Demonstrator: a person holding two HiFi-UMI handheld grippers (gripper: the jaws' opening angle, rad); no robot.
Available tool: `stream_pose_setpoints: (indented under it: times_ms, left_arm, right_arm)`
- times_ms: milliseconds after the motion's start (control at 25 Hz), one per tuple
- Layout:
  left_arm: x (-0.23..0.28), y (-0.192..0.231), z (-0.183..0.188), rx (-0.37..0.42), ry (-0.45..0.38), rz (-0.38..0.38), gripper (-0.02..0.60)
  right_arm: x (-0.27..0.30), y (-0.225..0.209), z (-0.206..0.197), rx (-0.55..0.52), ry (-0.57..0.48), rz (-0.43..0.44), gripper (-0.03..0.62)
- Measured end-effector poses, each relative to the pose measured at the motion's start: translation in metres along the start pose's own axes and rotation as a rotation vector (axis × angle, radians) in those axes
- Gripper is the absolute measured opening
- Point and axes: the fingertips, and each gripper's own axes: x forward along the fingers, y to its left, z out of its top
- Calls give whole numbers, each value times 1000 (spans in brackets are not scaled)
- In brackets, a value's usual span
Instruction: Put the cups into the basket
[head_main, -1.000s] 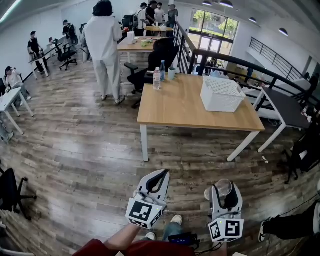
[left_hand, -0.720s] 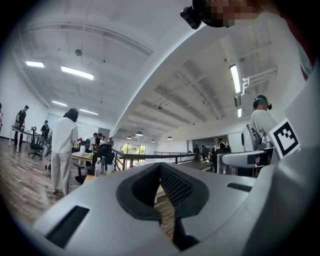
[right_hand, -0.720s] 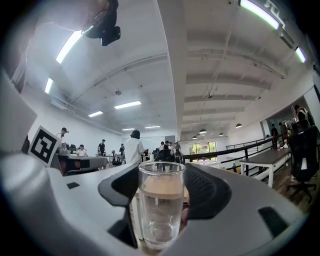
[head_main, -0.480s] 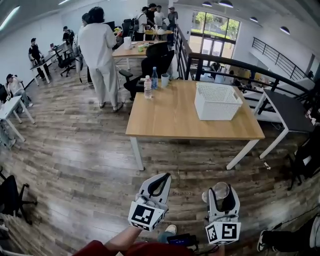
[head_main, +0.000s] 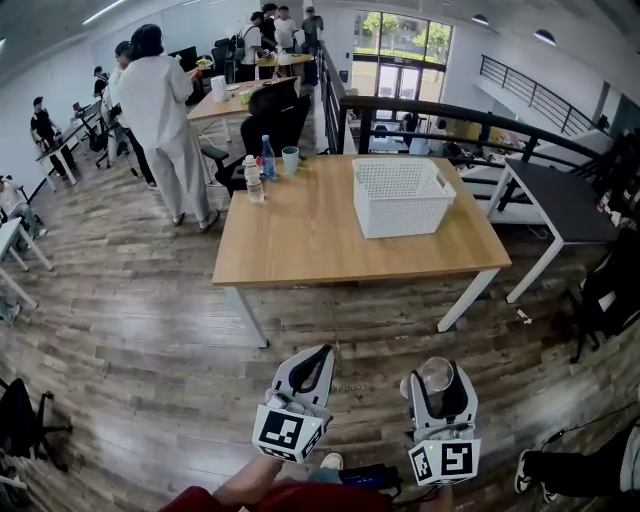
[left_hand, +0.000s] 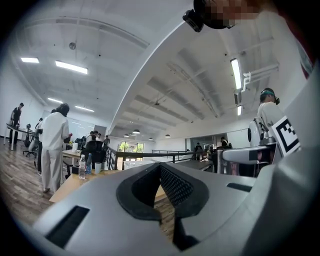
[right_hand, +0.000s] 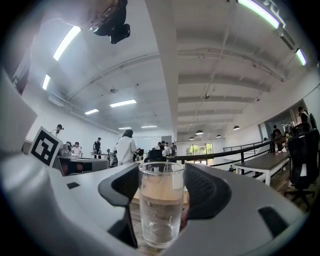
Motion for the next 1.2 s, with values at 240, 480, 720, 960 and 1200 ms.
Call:
stream_pose_setpoints:
  times_ms: [240,480,720,960,1200]
  left_arm:
    - [25,-7,-6,6,11,2,6]
    - [51,0,-10,-1,0,-12,6]
    - [88,22,-5,7,-29,-42,6]
    - [121,56,-5,-3,-33,-48,6]
    - [155,99,-7,-15,-22,-43,6]
  right_arm:
    - [7,-29,-5,15,2,-16,278]
    - [32,-33,-10,2,16,-4,278]
    - [78,-36,-12,-10,8,-19,278]
    - [131,-33,-12,-20,15,-8,278]
    - [185,-33,-10,-24,24,-20,278]
